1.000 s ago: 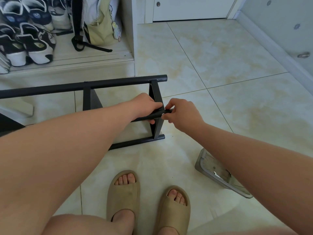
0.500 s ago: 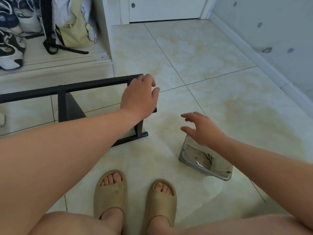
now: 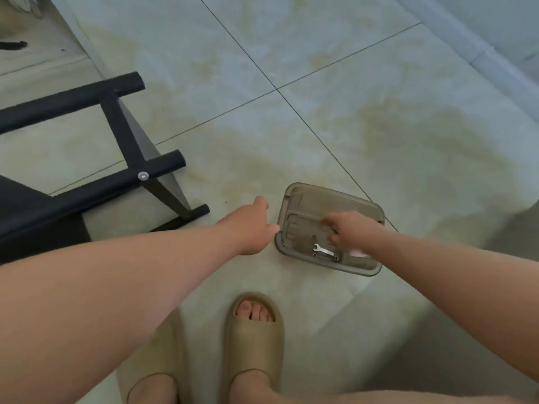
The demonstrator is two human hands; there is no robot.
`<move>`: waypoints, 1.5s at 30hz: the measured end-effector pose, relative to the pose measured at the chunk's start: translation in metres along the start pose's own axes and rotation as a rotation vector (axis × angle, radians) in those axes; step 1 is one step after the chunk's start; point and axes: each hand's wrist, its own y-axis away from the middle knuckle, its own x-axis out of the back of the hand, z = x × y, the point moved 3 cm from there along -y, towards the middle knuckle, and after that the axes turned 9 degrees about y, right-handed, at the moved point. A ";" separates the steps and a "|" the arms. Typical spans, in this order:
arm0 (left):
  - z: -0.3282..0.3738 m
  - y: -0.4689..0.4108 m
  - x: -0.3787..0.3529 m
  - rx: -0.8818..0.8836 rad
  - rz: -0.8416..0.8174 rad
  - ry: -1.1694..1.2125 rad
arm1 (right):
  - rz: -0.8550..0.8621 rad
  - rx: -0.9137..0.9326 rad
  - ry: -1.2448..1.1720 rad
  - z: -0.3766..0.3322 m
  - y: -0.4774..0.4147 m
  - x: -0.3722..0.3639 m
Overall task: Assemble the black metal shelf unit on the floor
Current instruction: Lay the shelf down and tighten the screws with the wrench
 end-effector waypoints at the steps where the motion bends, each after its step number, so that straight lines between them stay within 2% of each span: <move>1: -0.002 -0.008 -0.005 0.023 -0.025 0.002 | -0.023 -0.008 0.011 0.004 -0.007 -0.009; 5: -0.004 -0.035 -0.028 0.055 -0.127 0.092 | -0.090 -0.012 0.070 0.014 -0.029 -0.043; 13: -0.016 -0.050 -0.051 0.049 0.000 0.376 | -0.049 0.087 0.116 0.013 -0.051 -0.072; 17: -0.020 -0.050 -0.050 0.043 0.014 0.385 | -0.026 0.125 0.133 0.007 -0.051 -0.074; 24: -0.019 -0.046 -0.047 0.041 0.006 0.409 | -0.006 0.362 0.235 -0.013 -0.048 -0.077; 31: -0.017 -0.043 -0.045 0.052 -0.012 0.409 | 0.001 0.436 0.364 -0.023 -0.052 -0.080; 37: -0.017 -0.042 -0.044 0.057 -0.016 0.393 | 0.037 0.384 0.210 -0.021 -0.051 -0.074; 45: -0.022 -0.034 -0.031 0.114 -0.025 0.331 | 0.103 0.199 -0.223 -0.027 -0.033 -0.035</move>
